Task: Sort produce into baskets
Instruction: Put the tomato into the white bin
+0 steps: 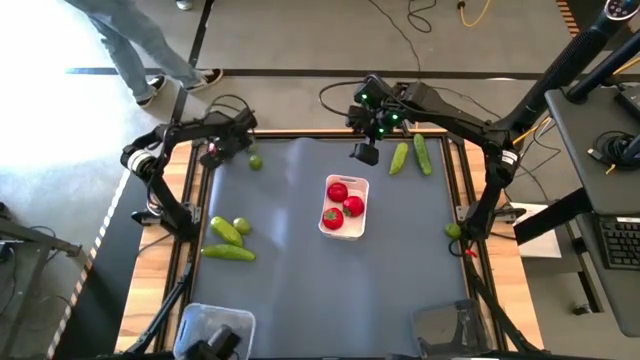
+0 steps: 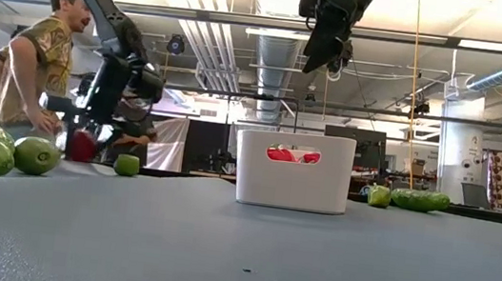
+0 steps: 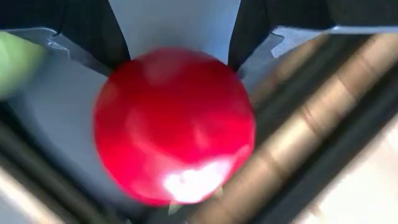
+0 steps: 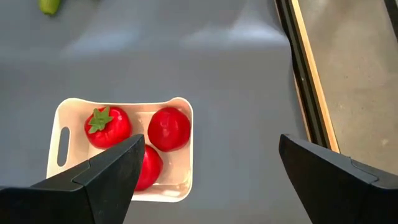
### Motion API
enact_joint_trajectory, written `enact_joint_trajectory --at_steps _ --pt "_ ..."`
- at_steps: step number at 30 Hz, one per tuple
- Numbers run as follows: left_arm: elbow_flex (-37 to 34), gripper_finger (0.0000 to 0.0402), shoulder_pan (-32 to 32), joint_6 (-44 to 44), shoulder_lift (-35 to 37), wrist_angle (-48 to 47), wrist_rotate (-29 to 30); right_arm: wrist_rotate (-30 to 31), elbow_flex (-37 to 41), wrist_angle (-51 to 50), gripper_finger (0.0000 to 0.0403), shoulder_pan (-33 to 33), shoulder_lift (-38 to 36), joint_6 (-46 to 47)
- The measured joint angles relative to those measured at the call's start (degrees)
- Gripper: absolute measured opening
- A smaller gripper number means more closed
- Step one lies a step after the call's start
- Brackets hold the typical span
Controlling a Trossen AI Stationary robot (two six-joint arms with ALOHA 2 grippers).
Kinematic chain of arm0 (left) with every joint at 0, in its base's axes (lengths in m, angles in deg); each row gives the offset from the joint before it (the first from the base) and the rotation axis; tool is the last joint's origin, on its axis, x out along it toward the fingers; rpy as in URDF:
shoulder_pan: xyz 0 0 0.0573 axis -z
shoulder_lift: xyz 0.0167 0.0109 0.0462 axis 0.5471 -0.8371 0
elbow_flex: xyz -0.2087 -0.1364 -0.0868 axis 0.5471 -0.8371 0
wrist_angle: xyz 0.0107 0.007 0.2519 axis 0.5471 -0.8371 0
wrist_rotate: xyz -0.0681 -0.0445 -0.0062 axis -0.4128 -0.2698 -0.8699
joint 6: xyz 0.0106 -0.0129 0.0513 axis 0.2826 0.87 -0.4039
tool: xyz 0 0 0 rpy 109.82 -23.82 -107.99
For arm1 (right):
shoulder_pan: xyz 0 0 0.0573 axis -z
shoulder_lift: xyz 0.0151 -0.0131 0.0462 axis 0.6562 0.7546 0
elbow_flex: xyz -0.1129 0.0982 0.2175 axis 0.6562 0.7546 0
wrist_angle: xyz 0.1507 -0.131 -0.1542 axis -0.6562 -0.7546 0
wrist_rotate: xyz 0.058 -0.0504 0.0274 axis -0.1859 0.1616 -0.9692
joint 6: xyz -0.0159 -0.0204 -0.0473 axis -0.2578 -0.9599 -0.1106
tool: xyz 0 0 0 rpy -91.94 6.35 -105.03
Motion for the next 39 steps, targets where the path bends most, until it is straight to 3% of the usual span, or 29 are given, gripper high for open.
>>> enact_joint_trajectory --at_steps 5,10,19,28,35,39 --pt "0.1 0.0244 7.0 -3.1 2.0 -0.6 1.6 0.1 0.0 0.6 0.0364 0.0 0.0 0.0" --pt "0.1 0.0244 9.0 -5.1 3.2 -0.3 3.7 0.1 0.0 1.7 0.0364 0.0 0.0 -0.3" --pt "1.3 0.0244 7.8 -16.9 3.5 1.0 3.9 0.1 0.0 1.9 0.0364 0.0 0.0 -0.2" --pt "13.6 0.0245 3.1 -34.6 2.3 -7.5 1.9 0.1 0.0 1.5 0.0364 0.0 0.0 1.1" --pt "21.2 0.0245 0.1 -49.3 0.5 -9.8 -11.0 0.0 0.0 -0.3 0.0364 0.0 0.0 2.0" --pt "24.5 0.0245 1.2 -54.5 0.0 -13.2 -11.9 0.0 0.0 -1.0 0.0364 0.0 0.0 3.0"
